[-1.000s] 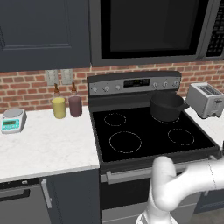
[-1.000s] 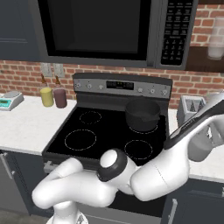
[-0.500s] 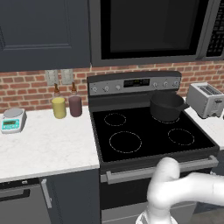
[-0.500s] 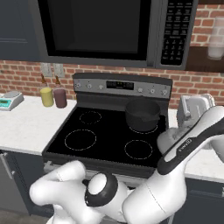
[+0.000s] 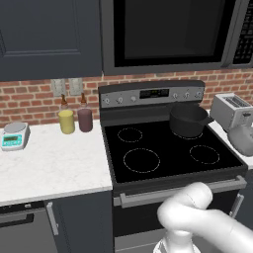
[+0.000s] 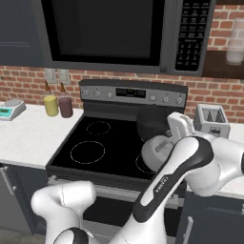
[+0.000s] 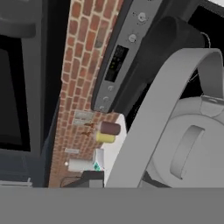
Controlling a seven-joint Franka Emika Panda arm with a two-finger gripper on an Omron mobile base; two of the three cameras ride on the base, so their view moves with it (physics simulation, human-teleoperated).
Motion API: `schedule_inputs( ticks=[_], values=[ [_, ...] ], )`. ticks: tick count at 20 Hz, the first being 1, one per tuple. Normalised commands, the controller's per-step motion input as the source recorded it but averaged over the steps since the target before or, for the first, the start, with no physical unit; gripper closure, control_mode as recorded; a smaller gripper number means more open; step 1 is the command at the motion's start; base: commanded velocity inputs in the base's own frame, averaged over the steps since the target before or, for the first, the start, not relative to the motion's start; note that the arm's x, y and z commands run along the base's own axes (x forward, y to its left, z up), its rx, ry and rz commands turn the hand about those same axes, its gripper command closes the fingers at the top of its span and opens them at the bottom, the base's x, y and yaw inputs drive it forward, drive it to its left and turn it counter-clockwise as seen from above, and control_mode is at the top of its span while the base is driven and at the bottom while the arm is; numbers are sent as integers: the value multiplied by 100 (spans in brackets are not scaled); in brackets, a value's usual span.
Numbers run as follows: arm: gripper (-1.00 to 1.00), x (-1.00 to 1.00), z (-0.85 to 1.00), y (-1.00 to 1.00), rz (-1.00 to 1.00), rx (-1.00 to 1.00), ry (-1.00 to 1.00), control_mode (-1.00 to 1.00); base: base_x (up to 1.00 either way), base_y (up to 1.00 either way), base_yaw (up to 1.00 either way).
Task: Pick the kettle from the counter and place it on a stove burner. Then turn the burner on.
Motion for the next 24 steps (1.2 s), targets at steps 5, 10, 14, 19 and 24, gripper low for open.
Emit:
schedule_inputs(
  ticks=[5,10,14,19,24],
  values=[
    [100,0,1,100,0,0,-5,-100,0,0,0],
    [100,0,6,100,0,-3,0,-100,0,0,0],
    [100,14,0,100,0,-5,0,-100,0,0,0],
    [100,40,-1,100,0,-7,0,-100,0,0,0],
    [100,58,-11,100,0,-7,1,-100,0,0,0]
  ],
)
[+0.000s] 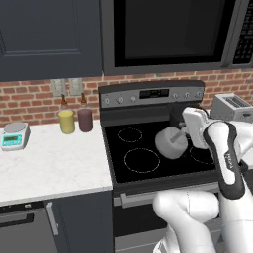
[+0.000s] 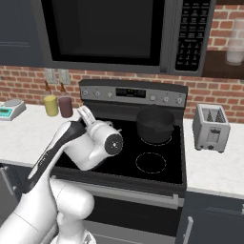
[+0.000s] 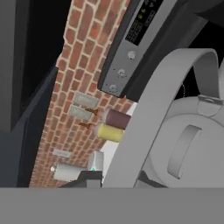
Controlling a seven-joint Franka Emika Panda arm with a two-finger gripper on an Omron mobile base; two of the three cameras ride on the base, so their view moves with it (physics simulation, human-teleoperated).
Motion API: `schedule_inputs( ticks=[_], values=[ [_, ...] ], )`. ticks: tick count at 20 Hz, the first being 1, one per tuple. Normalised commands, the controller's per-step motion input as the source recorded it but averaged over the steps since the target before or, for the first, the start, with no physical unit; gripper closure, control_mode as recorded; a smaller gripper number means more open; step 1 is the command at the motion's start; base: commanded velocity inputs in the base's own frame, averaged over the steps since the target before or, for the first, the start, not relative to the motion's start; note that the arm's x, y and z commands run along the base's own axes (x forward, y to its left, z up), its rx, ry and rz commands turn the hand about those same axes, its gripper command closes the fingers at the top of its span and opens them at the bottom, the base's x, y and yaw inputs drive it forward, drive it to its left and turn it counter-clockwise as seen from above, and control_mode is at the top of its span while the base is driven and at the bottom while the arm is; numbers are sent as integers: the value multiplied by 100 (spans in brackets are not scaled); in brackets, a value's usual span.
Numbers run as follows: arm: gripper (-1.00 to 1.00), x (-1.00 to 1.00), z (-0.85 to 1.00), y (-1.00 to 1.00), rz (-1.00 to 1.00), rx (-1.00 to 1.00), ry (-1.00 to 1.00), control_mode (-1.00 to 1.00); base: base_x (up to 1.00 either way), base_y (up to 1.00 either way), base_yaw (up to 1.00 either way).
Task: Pick the kettle from the counter and place it on a stove burner. Then turn the burner on.
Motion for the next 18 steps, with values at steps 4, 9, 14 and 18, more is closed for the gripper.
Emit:
schedule_inputs(
  ticks=[4,9,14,18],
  values=[
    [100,60,-18,100,-3,-21,10,-100,0,0,0],
    [100,17,-19,68,-1,-28,17,-100,0,0,0],
    [100,15,-32,21,0,-9,16,-100,0,0,0],
    [100,31,-38,6,0,0,5,-100,0,0,0]
  ],
)
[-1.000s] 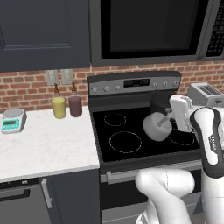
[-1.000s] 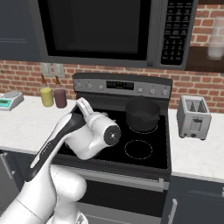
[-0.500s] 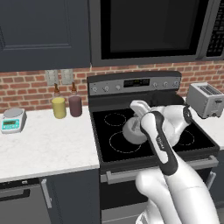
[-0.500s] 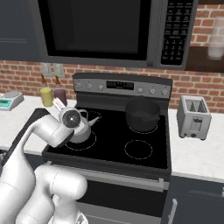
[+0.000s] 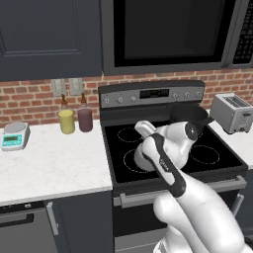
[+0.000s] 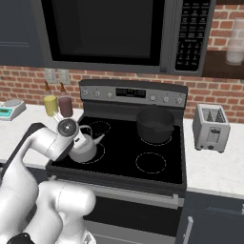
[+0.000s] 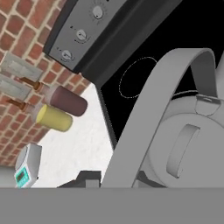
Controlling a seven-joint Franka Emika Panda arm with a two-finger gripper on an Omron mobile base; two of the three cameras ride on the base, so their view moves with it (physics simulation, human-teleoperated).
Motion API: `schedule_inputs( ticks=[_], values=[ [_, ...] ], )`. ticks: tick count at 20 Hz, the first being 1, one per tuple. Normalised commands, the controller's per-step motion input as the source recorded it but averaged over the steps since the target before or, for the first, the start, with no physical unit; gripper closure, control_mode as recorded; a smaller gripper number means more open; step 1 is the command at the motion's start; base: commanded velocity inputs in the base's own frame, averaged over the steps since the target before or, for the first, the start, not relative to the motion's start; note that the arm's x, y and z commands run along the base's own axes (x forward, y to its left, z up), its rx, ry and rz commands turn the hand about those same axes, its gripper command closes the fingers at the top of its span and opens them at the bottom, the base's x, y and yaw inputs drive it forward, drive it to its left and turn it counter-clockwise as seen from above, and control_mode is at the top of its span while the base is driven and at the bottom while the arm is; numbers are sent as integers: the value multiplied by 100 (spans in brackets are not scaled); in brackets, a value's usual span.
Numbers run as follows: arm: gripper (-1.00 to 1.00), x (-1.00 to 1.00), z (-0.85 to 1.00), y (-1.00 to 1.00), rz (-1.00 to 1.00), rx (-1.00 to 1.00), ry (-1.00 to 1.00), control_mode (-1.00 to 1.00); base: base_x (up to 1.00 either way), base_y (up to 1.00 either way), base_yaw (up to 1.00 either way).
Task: Pick the kettle from the counter and place it on a stove burner. Then turn the burner on.
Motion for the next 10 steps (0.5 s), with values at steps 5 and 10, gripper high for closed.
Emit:
schedule_inputs(
  ticks=[5,10],
  values=[
    [100,34,-22,16,-1,-1,0,-100,0,0,0],
    [100,50,-17,18,-4,-6,0,-100,0,0,0]
  ],
)
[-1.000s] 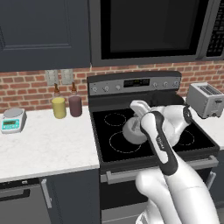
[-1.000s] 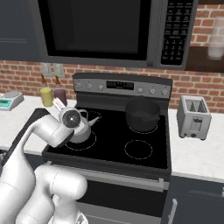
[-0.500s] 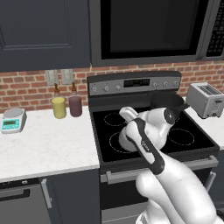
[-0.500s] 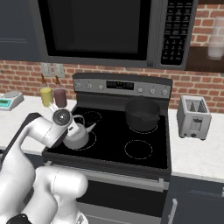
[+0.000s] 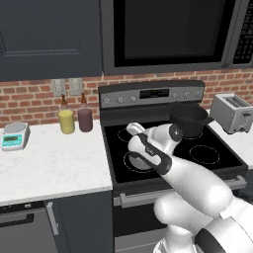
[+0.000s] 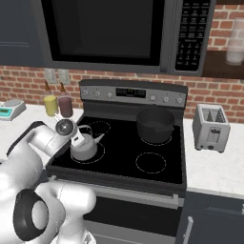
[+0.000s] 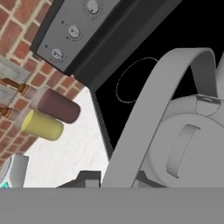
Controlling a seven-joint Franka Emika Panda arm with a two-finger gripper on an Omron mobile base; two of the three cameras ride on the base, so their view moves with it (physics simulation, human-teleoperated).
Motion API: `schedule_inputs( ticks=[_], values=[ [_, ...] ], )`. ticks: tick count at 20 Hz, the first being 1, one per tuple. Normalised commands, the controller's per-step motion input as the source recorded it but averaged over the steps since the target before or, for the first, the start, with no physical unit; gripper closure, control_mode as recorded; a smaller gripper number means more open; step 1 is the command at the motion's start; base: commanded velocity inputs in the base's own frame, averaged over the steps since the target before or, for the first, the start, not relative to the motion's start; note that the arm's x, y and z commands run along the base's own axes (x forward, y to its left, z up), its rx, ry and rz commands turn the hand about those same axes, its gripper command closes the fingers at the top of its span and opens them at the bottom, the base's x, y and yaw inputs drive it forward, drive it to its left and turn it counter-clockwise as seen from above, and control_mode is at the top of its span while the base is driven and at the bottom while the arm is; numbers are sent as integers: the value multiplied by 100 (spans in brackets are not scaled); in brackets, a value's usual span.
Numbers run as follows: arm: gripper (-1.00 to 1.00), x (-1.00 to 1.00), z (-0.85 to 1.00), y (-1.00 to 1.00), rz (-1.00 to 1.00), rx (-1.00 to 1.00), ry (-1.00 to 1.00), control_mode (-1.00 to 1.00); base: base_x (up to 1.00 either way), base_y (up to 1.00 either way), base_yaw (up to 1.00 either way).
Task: Pick the kettle from the counter and place it on a stove burner. Then turn the burner on.
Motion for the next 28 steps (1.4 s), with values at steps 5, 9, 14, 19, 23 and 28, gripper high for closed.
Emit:
schedule_inputs(
  ticks=[5,9,14,19,23,28],
  values=[
    [100,53,-15,18,-4,-9,5,-100,0,0,0],
    [100,23,-12,5,-1,-9,16,-100,0,0,0],
    [100,0,-21,0,0,-1,11,-100,0,0,0],
    [-100,0,0,0,0,0,0,-100,0,0,0],
    [-100,0,0,0,0,0,0,-100,0,0,0],
    [-100,-18,0,-12,0,0,0,-100,0,0,0]
  ],
)
